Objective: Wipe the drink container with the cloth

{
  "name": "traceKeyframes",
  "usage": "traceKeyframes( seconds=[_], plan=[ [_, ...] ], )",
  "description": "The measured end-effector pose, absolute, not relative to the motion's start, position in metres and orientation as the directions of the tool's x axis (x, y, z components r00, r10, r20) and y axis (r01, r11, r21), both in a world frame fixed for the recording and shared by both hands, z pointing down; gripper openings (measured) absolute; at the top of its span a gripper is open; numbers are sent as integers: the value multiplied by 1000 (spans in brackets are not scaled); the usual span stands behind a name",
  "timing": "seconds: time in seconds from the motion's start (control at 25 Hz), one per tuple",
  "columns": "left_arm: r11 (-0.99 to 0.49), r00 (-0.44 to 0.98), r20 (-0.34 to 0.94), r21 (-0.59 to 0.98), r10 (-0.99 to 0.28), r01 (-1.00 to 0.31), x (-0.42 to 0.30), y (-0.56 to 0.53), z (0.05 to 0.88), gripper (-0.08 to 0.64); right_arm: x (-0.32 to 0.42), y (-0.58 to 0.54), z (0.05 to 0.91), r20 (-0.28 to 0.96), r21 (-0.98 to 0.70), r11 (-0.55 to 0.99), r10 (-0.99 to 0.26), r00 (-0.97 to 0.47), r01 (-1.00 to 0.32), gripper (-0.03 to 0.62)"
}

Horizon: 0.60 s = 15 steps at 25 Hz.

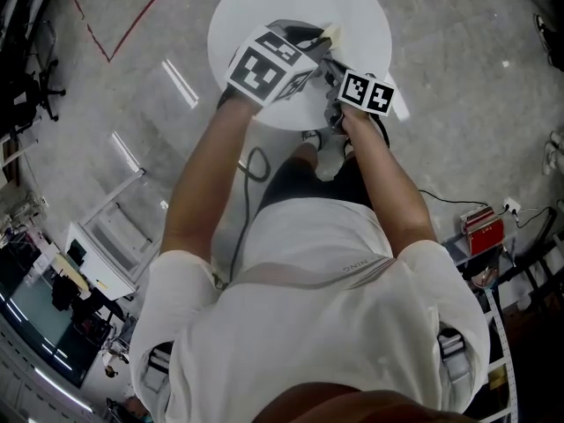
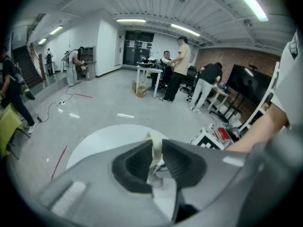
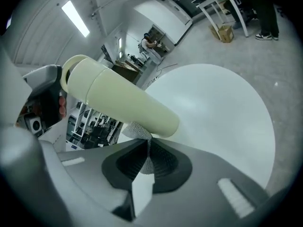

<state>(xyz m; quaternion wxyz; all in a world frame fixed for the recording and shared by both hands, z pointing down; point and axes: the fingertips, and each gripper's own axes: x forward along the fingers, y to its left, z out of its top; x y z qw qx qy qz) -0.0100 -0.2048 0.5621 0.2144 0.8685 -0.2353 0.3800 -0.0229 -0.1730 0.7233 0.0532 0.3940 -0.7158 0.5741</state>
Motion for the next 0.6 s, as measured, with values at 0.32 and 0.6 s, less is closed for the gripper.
traceKeyframes(
  seconds=[0.32, 0.6],
  plan=[
    [-797, 611, 753, 201, -246, -569, -11, -206, 561, 63, -15, -174, 731, 575, -727, 44, -506, -643, -685, 25],
    [-790, 615, 747, 210, -251, -576, -15, -206, 564, 63, 7, -159, 645, 478, -614, 281, -611, -631, -738, 26]
  ],
)
